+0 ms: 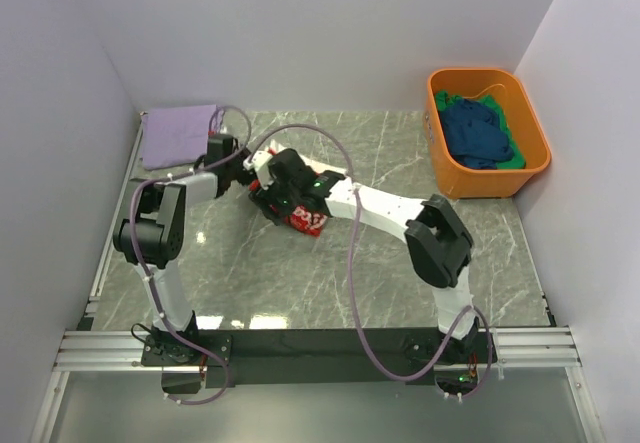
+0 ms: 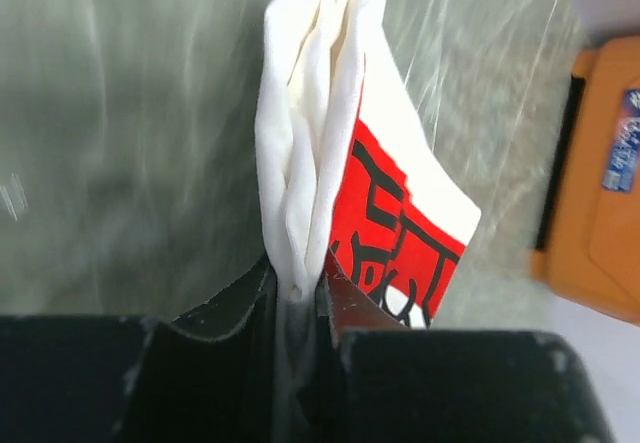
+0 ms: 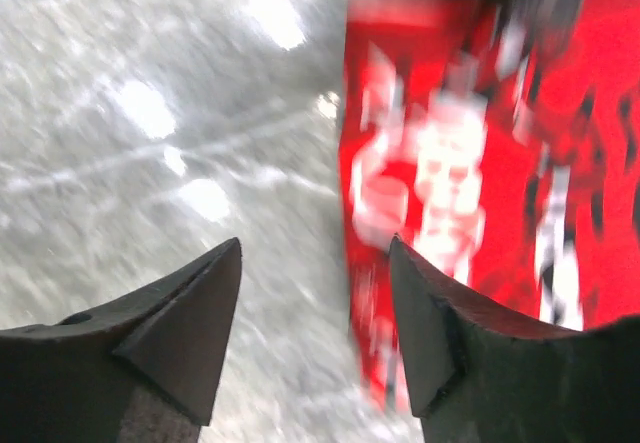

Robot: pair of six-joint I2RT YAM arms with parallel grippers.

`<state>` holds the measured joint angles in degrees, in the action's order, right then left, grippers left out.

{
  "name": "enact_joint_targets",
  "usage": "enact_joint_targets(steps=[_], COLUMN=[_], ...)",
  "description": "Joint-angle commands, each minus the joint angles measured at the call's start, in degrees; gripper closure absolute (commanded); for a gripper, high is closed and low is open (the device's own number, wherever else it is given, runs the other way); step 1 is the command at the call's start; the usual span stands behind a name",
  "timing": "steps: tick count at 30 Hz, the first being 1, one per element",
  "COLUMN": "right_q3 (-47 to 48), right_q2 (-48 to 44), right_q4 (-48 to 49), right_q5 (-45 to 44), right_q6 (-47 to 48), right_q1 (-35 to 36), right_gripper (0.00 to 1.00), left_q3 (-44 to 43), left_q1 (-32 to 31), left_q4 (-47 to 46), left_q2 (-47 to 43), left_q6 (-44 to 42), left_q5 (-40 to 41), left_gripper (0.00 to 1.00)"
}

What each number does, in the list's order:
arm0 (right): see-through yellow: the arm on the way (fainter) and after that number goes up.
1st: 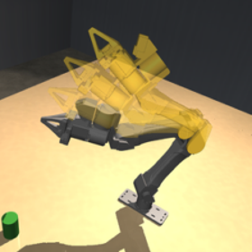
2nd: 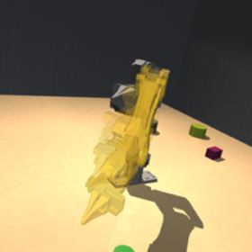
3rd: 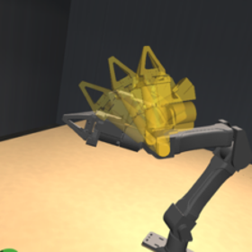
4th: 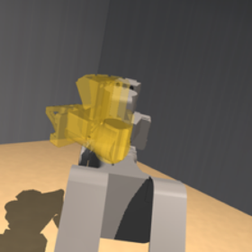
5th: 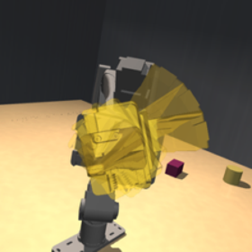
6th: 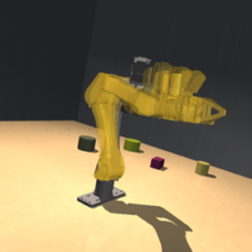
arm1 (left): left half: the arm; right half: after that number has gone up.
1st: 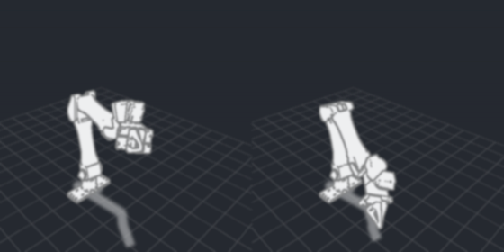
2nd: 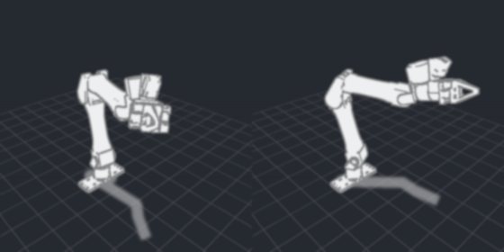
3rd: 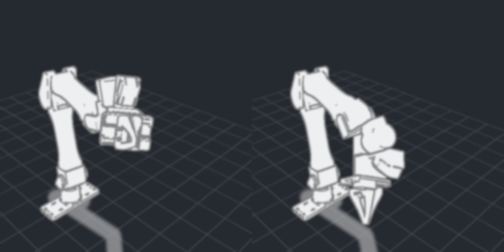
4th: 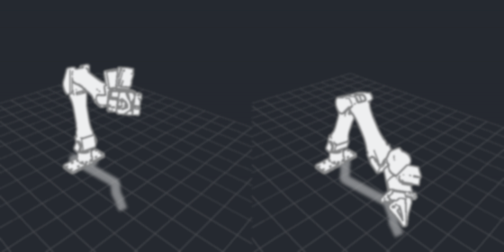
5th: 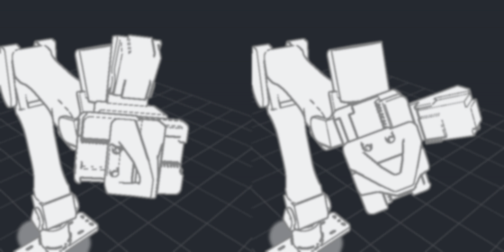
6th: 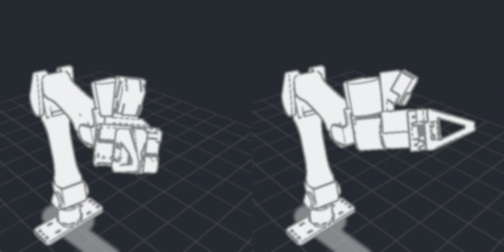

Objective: Fold and stack the t-shirts

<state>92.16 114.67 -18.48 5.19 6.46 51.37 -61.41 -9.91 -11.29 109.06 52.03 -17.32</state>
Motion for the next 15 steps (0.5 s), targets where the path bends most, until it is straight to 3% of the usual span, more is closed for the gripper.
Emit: enact_joint_targets(steps=[1, 7, 15], right_q3=[-3.3, -11.5, -14.3], right_q2=[-7.2, -12.7, -13.9], right_q4=[-0.3, -1.5, -3.6], right_q5=[-1.2, -2.2, -1.4], right_q6=[0.9, 3.3, 2.9], right_q1=[-3.2, -6.7, -8.0], right_gripper=[0.32, 0.31, 0.33], left_q3=[-9.5, -20.8, -41.2], left_q1=[1.2, 5.1, 11.7], left_q4=[4.7, 8.3, 15.2], left_q2=[0.2, 4.6, 12.5], left_q6=[-16.1, -29.3, -42.1], left_q5=[7.7, 12.0, 6.1], left_gripper=[0.99, 0.99, 0.99])
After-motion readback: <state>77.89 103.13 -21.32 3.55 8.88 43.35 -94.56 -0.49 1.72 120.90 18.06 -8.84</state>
